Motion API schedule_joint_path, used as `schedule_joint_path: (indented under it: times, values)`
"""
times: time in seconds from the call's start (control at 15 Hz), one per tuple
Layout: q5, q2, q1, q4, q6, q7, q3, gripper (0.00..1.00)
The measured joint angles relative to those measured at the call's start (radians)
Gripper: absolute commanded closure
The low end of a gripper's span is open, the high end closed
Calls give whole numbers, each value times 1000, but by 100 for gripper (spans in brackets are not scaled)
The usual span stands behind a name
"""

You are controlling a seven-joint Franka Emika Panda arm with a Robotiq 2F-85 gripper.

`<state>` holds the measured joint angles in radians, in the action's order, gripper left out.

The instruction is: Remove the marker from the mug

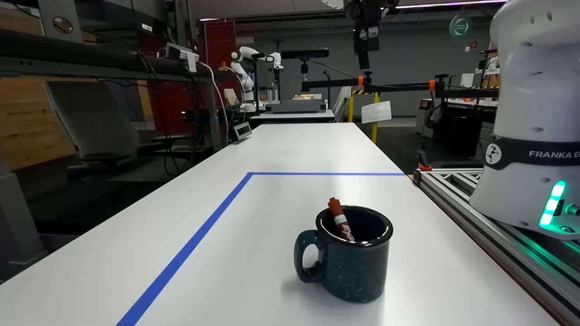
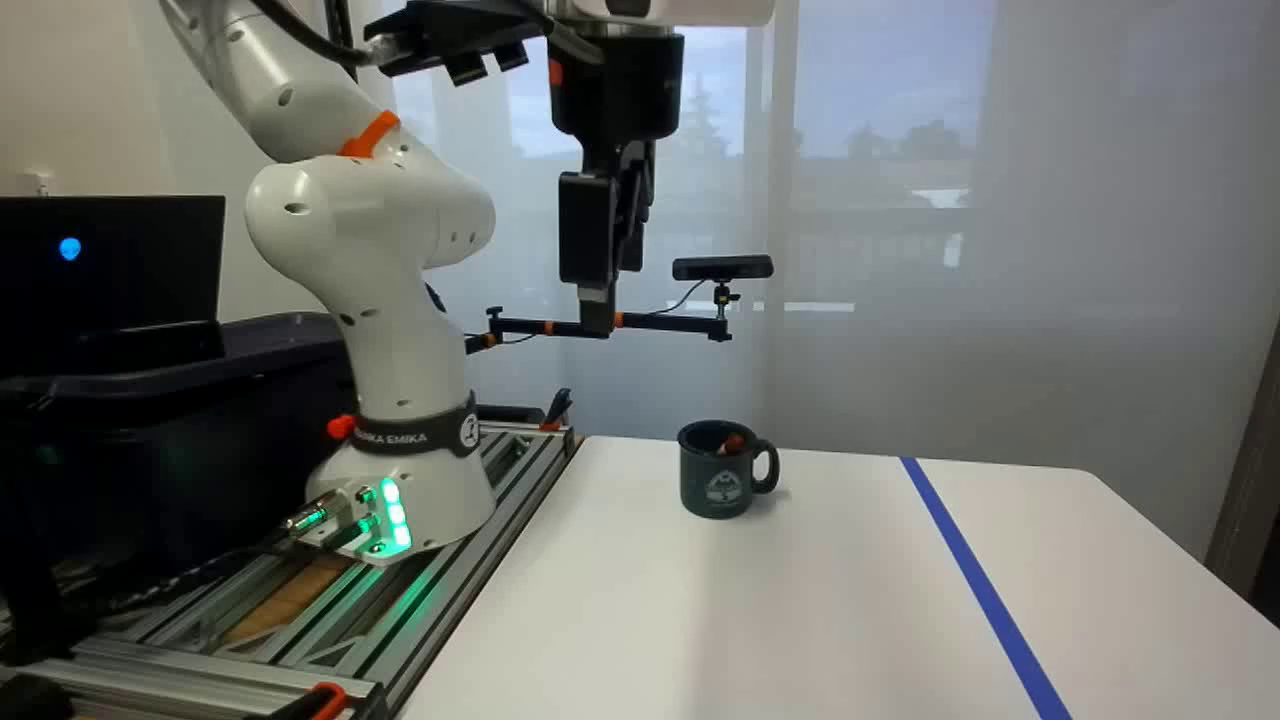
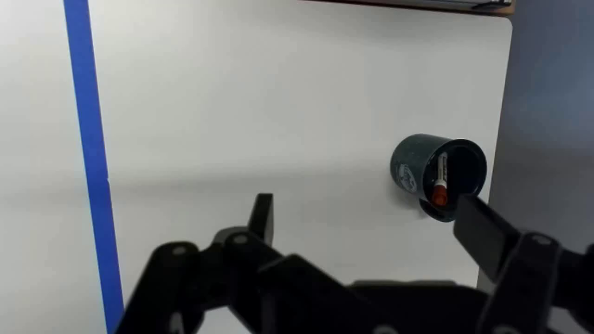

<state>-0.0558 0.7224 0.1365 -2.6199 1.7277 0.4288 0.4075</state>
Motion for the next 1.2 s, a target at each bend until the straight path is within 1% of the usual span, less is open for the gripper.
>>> schedule_joint_path:
  times: [0.4,0.53,0.6,0.73,0.93,1.07,1.2]
  values:
    - [0,0,0,0,0,0,0,0]
    - [15,-7,0,0,16,0,0,0]
    - [40,-18,0,0,37,0,2,0]
    - [121,-68,-8,0,97,0,18,0]
    - [278,-195,-33,6,169,0,37,0]
    - [388,-288,-54,23,175,4,34,0]
    - [471,-375,-73,48,145,7,18,0]
